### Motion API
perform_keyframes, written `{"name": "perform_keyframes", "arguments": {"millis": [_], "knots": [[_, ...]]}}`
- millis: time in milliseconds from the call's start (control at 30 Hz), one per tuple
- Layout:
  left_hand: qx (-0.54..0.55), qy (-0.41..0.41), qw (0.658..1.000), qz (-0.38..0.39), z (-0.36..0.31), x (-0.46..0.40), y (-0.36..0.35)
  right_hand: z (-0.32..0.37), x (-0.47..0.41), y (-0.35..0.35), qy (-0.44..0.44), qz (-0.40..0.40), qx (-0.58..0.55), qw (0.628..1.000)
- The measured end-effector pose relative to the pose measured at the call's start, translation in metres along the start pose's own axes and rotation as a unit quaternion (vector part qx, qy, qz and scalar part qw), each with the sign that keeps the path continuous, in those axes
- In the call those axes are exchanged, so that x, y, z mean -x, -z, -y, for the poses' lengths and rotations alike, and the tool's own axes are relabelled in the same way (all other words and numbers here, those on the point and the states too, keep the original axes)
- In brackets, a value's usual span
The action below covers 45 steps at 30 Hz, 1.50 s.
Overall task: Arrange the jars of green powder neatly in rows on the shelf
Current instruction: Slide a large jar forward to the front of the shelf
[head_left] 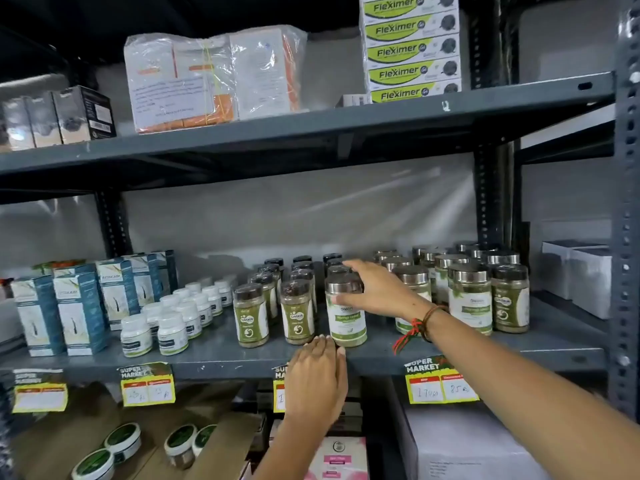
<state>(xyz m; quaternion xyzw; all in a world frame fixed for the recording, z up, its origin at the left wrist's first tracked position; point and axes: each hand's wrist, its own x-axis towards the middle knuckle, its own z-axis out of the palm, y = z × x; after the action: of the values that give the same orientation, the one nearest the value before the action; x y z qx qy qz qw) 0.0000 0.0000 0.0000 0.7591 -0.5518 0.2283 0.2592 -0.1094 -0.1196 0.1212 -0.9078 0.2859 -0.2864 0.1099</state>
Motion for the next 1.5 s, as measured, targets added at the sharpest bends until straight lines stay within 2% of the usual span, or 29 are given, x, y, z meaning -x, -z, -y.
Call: {"name": "perform_keyframes", "arguments": {"millis": [167,500,600,767,967,1200,1400,1500], "knots": [[0.013,-0.014,0.999,-0.036,0.001,0.002,-0.010,-0.006,-0.014,-0.005,0.013,0.015,0.038,0.999],[-0.008,-0.024,0.998,-0.061,0.001,0.003,-0.010,-0.005,-0.005,-0.002,0.024,-0.046,0.026,0.998],[-0.009,-0.014,0.998,-0.055,-0.001,0.005,-0.007,-0.002,0.006,0.013,0.030,-0.074,0.013,0.997],[-0.002,0.002,0.999,-0.053,-0.002,0.005,-0.004,-0.005,0.042,0.054,0.024,-0.076,-0.048,0.996],[0.004,0.011,0.998,-0.061,-0.002,0.006,-0.006,-0.038,0.089,0.115,-0.041,-0.100,-0.093,0.990],[-0.007,0.015,0.998,-0.061,-0.004,0.007,-0.007,-0.090,0.129,0.170,-0.148,-0.110,0.023,0.983],[-0.012,0.022,0.998,-0.054,-0.004,0.007,-0.008,-0.121,0.140,0.181,-0.196,-0.089,0.204,0.955],[-0.011,0.022,0.998,-0.062,-0.005,0.008,-0.009,-0.130,0.139,0.180,-0.218,-0.073,0.251,0.940]]}}
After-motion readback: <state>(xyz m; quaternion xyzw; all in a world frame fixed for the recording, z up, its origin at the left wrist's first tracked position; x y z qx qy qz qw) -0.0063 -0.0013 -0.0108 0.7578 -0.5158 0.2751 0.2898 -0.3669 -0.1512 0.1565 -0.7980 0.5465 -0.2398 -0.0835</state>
